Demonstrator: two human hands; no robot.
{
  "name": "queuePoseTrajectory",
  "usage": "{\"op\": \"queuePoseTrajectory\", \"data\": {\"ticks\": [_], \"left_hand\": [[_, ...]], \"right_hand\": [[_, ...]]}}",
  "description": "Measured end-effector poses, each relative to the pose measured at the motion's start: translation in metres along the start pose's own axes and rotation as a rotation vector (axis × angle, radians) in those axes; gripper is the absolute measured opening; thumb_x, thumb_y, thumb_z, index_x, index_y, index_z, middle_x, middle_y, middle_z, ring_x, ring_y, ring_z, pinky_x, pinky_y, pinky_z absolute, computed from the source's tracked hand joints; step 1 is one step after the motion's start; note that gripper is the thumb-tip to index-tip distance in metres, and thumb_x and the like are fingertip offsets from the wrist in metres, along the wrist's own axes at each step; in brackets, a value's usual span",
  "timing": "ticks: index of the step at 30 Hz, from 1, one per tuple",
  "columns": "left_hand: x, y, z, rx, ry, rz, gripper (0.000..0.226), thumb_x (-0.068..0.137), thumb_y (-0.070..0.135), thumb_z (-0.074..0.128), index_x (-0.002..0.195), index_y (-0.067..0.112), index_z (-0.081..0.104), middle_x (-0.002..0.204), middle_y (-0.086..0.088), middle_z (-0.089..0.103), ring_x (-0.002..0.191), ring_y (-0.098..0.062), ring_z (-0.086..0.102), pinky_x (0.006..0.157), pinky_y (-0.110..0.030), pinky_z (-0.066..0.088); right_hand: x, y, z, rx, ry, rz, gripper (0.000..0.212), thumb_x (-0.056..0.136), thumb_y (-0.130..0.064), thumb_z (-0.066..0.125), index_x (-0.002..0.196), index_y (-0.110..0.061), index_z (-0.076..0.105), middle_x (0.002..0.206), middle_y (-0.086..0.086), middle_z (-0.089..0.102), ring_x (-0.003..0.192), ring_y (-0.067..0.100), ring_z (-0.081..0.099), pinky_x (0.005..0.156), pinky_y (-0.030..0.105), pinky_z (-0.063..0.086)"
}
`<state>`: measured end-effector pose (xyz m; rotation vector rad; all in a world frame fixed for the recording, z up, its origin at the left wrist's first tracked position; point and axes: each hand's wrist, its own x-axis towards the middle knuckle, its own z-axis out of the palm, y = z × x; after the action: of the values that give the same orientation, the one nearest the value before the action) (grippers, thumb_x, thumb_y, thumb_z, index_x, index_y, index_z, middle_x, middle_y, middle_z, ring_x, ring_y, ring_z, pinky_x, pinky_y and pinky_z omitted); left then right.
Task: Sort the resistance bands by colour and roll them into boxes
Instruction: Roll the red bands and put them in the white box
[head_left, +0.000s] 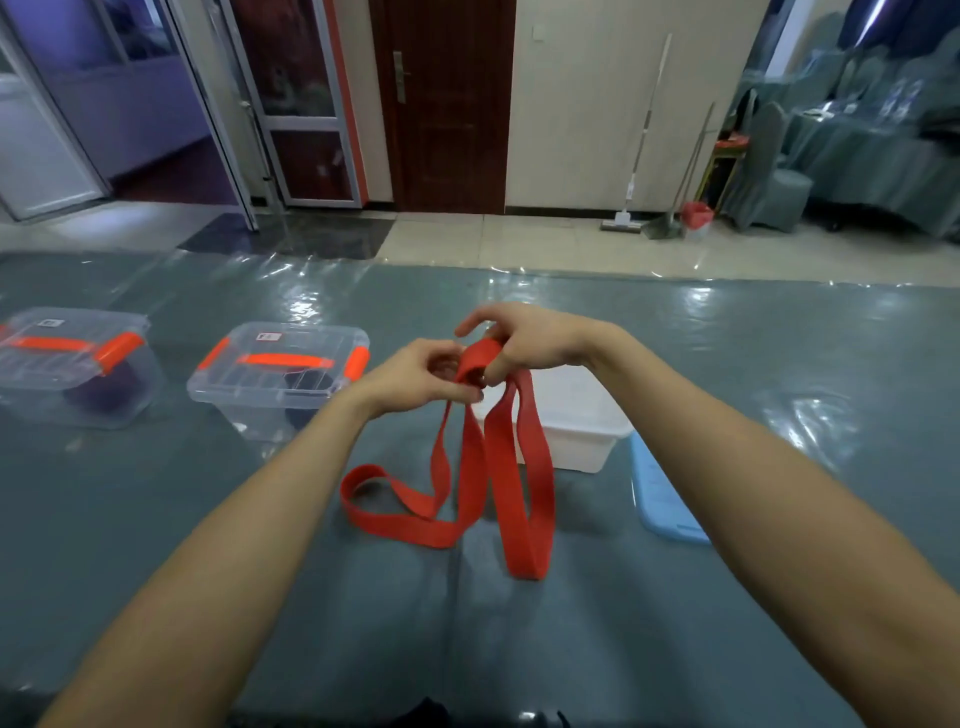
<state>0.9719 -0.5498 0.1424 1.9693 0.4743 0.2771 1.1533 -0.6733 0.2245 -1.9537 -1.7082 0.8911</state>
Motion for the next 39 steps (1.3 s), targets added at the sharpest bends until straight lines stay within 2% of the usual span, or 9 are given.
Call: {"op": "queuePoseTrajectory", "data": {"ticks": [4,7,10,13,17,21,28,34,39], "left_hand": [[0.004,0.009,-0.015,-0.011,0.148,0.034,0.033,0.071,0.025,0.099,0.098,0.021,0.082,0.100,-0.012,0.082,0.094,-0.014,0.074,0.104,-0.040,0.056],[0.001,0.020,-0.025,0.010,0.163,0.046,0.043,0.062,0.035,0.100,0.100,0.020,0.083,0.101,-0.015,0.083,0.093,-0.021,0.078,0.102,-0.044,0.059],[-0.001,0.030,-0.033,-0.013,0.190,0.091,0.041,0.067,0.028,0.099,0.102,0.014,0.083,0.100,-0.020,0.082,0.097,-0.035,0.079,0.101,-0.053,0.060],[-0.007,0.036,-0.045,0.015,0.235,0.087,0.042,0.065,0.033,0.099,0.101,0.018,0.084,0.101,-0.016,0.082,0.095,-0.023,0.077,0.099,-0.047,0.060],[-0.018,0.023,-0.077,0.209,0.183,-0.051,0.043,0.068,0.031,0.103,0.104,0.020,0.082,0.103,-0.013,0.082,0.098,-0.026,0.076,0.108,-0.057,0.056],[-0.027,0.007,-0.077,0.480,-0.099,-0.382,0.084,0.064,0.038,0.106,0.137,0.022,0.066,0.134,-0.003,0.072,0.131,-0.026,0.065,0.120,-0.048,0.048],[0.003,0.030,-0.002,0.023,-0.053,-0.087,0.076,0.078,0.028,0.098,0.145,0.033,0.063,0.143,0.008,0.071,0.141,-0.004,0.059,0.124,-0.038,0.041],[0.029,0.065,0.006,-0.241,0.029,0.143,0.031,0.083,0.038,0.093,0.110,0.030,0.079,0.133,-0.008,0.077,0.133,-0.023,0.069,0.120,-0.044,0.047],[0.050,0.092,0.016,-0.255,-0.076,0.177,0.059,0.087,0.028,0.093,0.137,0.036,0.064,0.141,-0.012,0.072,0.136,-0.033,0.067,0.120,-0.053,0.045]], "right_hand": [[-0.007,0.030,0.002,0.007,0.117,0.020,0.081,0.072,-0.021,0.099,0.142,-0.021,0.059,0.111,0.001,0.071,0.095,0.020,0.072,0.088,0.033,0.059],[-0.009,0.063,0.031,0.006,0.085,0.041,0.051,0.074,-0.022,0.098,0.119,-0.019,0.075,0.106,-0.003,0.078,0.095,0.019,0.074,0.092,0.034,0.059],[-0.007,0.088,0.063,0.100,0.114,0.050,0.021,0.081,-0.022,0.093,0.099,-0.024,0.080,0.089,-0.012,0.079,0.076,0.002,0.066,0.078,0.021,0.053],[-0.008,0.099,0.071,0.201,0.180,0.083,0.011,0.086,-0.024,0.089,0.092,-0.020,0.081,0.074,-0.010,0.070,0.063,0.003,0.056,0.062,0.016,0.042],[-0.017,0.088,0.043,0.369,0.230,0.080,0.015,0.092,-0.010,0.082,0.104,-0.003,0.077,0.089,0.010,0.074,0.081,0.020,0.069,0.089,0.044,0.060],[-0.027,0.058,-0.003,0.539,0.178,-0.009,0.023,0.098,-0.004,0.073,0.120,0.004,0.072,0.099,0.016,0.068,0.090,0.030,0.069,0.105,0.054,0.058],[-0.039,-0.001,-0.040,0.194,0.065,-0.064,0.071,0.084,0.020,0.069,0.145,-0.014,0.058,0.098,0.013,0.057,0.086,0.022,0.060,0.074,0.028,0.056],[-0.057,-0.027,-0.085,0.245,0.196,-0.141,0.068,0.085,0.017,0.070,0.145,-0.013,0.057,0.102,0.018,0.058,0.096,0.030,0.062,0.096,0.047,0.059],[-0.069,-0.039,-0.120,0.300,0.246,-0.216,0.066,0.088,0.014,0.071,0.147,-0.011,0.055,0.100,0.013,0.069,0.095,0.026,0.075,0.099,0.045,0.062]]}}
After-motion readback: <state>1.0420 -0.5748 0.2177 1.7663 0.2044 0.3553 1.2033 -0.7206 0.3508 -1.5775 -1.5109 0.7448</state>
